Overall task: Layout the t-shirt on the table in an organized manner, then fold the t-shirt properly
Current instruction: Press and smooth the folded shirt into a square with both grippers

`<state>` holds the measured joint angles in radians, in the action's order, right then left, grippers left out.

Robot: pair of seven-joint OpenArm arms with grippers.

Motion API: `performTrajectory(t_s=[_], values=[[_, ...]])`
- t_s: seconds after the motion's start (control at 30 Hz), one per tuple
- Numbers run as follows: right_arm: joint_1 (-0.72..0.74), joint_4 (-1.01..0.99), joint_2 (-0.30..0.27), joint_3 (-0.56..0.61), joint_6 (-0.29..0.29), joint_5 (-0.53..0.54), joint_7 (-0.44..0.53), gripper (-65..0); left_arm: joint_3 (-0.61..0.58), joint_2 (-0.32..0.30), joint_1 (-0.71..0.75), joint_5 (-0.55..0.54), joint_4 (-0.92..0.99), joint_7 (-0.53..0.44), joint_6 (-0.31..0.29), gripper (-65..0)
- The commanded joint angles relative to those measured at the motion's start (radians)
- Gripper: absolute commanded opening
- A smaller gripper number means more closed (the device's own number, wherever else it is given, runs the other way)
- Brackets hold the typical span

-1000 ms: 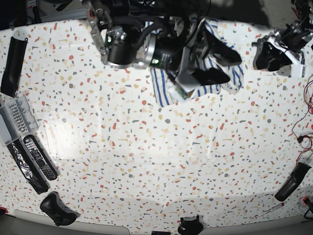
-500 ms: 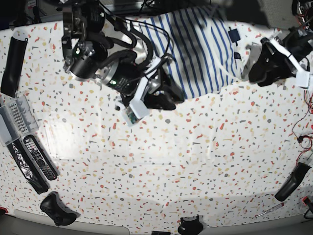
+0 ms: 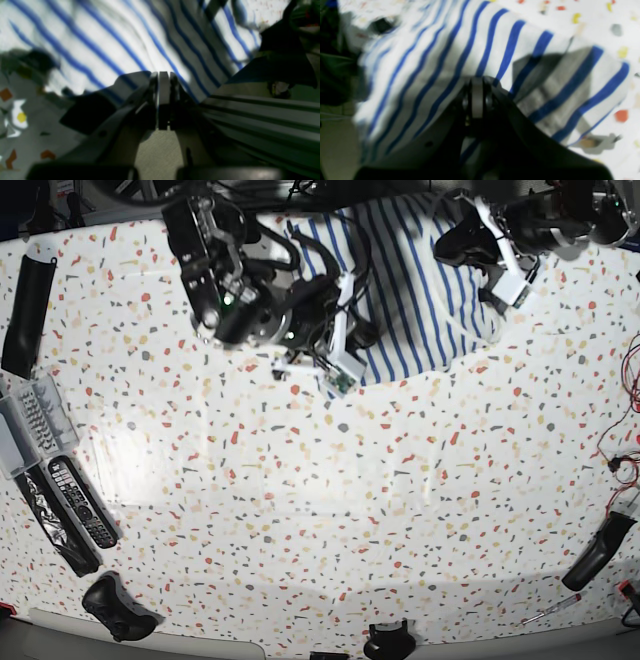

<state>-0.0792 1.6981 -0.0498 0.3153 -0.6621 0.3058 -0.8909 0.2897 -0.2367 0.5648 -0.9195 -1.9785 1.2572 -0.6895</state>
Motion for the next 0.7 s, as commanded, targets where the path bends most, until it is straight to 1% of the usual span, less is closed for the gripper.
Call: performTrajectory(t_s=[0.0, 0.1, 0.33, 0.43, 0.5, 0.57, 0.6, 0.67], values=[[0.039, -0.004, 0.003, -0.008, 0.005, -0.006, 0.023, -65.0, 0.003, -0.005, 0.006, -0.023, -0.013, -0.019, -0.009, -65.0], [0.100, -0.040, 0.003, -0.034, 0.034, -0.019, 0.023, -65.0, 0.003, -0.005, 0.006, -0.023, -0.013, -0.063, -0.009, -65.0], [0.154, -0.043, -0.001, -0.154, 0.034, -0.018, 0.035, -65.0, 0.000, -0.004, 0.006, -0.024, -0.013, -0.132, -0.009, -65.0], [0.154, -0.043, -0.011, -0.188, 0.034, -0.018, 0.046, -65.0, -0.029, 0.006, 0.006, -0.025, -0.013, -0.131, -0.009, -65.0], [0.153, -0.043, -0.023, -0.195, 0.034, -0.018, 0.039, -65.0, -0.082, 0.006, 0.006, -0.017, -0.008, -0.121, -0.009, -65.0], [0.152, -0.043, -0.033, -0.195, 0.034, -0.018, 0.007, -65.0, -0.147, 0.006, 0.003, 0.047, 0.007, -0.138, -0.009, -65.0], [0.148, -0.043, -0.037, -0.195, 0.034, -0.016, -0.006, -65.0, -0.178, 0.006, 0.000, 0.101, 0.023, -0.163, -0.009, -65.0], [0.135, -0.043, -0.046, -0.195, 0.034, -0.015, -0.023, -65.0, -0.227, 0.006, -0.013, 0.217, 0.074, -0.242, -0.009, -65.0]])
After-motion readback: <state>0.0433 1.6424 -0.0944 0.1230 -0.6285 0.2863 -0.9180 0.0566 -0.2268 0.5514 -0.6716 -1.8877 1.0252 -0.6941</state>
